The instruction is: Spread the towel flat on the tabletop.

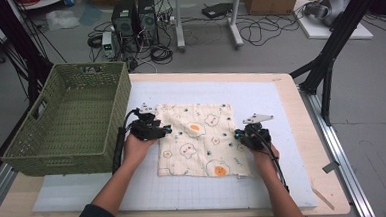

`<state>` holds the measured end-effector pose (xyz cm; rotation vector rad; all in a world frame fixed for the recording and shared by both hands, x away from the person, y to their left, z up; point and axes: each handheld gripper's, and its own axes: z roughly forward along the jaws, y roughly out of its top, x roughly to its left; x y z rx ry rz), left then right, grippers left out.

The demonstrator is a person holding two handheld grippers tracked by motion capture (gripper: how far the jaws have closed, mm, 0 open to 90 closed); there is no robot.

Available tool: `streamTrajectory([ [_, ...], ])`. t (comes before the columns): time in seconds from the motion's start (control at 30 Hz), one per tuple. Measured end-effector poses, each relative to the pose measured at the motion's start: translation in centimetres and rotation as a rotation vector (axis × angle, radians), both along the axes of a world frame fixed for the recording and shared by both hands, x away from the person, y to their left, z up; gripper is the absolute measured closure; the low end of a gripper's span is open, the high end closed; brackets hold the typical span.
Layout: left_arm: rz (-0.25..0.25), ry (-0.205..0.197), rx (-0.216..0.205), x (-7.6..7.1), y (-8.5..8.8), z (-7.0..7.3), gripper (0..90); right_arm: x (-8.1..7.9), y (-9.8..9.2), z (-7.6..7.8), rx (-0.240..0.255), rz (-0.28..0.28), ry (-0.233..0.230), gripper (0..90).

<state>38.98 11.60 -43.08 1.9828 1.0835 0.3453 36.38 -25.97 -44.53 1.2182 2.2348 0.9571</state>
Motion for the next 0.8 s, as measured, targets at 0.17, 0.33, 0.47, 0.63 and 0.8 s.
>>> streamTrajectory([
  [0.17, -0.033, 0.011, 0.020, -1.2, -0.3, -0.3, 50.1, -0.8, -1.6, 0.3, -0.045, -0.078, 0.009, 85.9],
  [0.33, -0.095, -0.002, 0.102, -2.7, -1.5, -1.2, 55.6, -1.7, -2.5, 0.7, 0.023, -0.094, -0.033, 61.5],
  [0.47, -0.105, 0.004, 0.105, -3.4, -1.2, -1.1, 86.2, -1.8, -3.0, 0.9, 0.081, -0.103, -0.036, 54.3],
  [0.63, -0.095, 0.002, 0.137, -4.7, 0.5, -0.8, 86.8, -2.1, -3.1, 0.6, 0.067, -0.097, -0.034, 48.0],
  [0.8, -0.060, 0.036, 0.041, -4.8, 2.0, -1.2, 71.4, -2.4, -2.7, 0.7, 0.085, -0.073, -0.021, 46.2],
])
